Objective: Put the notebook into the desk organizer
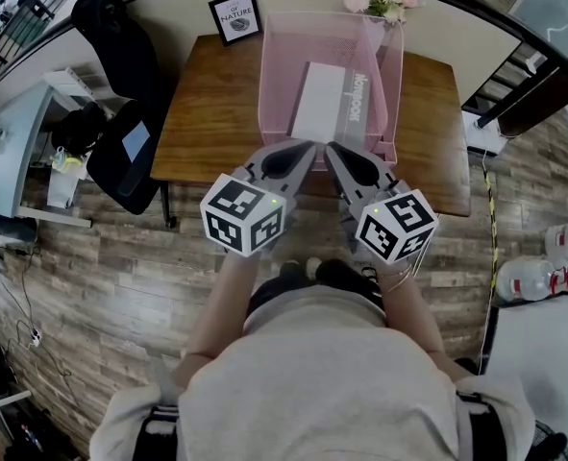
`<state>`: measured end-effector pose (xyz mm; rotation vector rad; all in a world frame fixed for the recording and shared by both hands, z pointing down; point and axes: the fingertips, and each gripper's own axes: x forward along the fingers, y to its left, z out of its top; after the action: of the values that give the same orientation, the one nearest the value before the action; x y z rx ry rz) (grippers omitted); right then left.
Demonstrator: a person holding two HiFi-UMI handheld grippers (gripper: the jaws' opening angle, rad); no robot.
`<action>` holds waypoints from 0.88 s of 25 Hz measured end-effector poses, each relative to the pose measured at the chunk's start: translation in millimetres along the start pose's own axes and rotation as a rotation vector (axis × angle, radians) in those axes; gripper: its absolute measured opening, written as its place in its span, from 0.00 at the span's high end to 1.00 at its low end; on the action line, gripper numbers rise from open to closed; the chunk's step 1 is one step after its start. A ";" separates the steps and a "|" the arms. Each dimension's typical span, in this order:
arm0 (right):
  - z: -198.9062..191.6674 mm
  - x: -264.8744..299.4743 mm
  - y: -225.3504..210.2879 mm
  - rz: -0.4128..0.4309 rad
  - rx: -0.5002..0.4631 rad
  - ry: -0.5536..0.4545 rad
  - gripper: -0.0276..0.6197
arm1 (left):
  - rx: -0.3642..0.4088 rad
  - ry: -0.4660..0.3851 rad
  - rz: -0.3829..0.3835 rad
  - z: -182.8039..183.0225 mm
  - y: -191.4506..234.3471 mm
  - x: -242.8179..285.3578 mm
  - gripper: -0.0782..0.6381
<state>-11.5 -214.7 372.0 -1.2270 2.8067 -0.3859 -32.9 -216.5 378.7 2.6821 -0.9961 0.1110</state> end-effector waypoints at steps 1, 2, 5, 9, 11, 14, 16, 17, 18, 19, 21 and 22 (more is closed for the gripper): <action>0.0 0.3 0.1 -0.002 0.001 -0.001 0.94 | 0.003 0.003 -0.001 -0.3 0.1 0.1 0.87; -0.1 0.8 0.3 -0.002 0.001 -0.001 0.94 | 0.005 0.005 -0.001 -0.7 0.6 0.1 0.87; -0.3 1.8 0.3 -0.005 -0.005 0.003 0.94 | 0.009 0.010 0.004 -1.3 3.0 0.2 0.87; -0.5 2.0 -1.0 -0.009 -0.011 0.005 0.94 | 0.015 0.011 0.007 -1.1 4.1 1.3 0.87; -0.6 1.6 -0.7 -0.010 -0.018 0.006 0.94 | 0.012 0.010 0.004 -1.6 4.3 1.2 0.87; 0.1 1.3 -0.5 -0.010 -0.031 0.002 0.94 | 0.008 0.011 0.003 -2.0 4.7 2.1 0.87; 0.5 1.2 -1.4 -0.011 -0.033 -0.002 0.94 | 0.008 0.011 0.004 -2.2 4.7 3.3 0.87; 0.8 1.4 -1.7 -0.010 -0.032 -0.004 0.94 | 0.008 0.012 0.004 -2.5 5.0 3.8 0.87; 1.1 1.7 -1.9 -0.010 -0.032 -0.004 0.94 | 0.006 0.013 0.005 -2.8 5.2 4.3 0.87; 1.6 1.8 -2.0 -0.009 -0.032 -0.005 0.94 | 0.003 0.013 0.004 -3.0 5.2 4.7 0.87; 2.7 2.1 -2.3 -0.009 -0.033 -0.005 0.94 | -0.004 0.011 0.002 -2.8 4.9 5.4 0.87; 3.1 2.4 -2.5 -0.010 -0.033 -0.005 0.94 | -0.006 0.010 0.000 -2.4 4.6 5.6 0.87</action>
<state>-10.9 -218.7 369.8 -1.2468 2.8149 -0.3371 -31.7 -222.7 383.0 2.6736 -0.9920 0.1216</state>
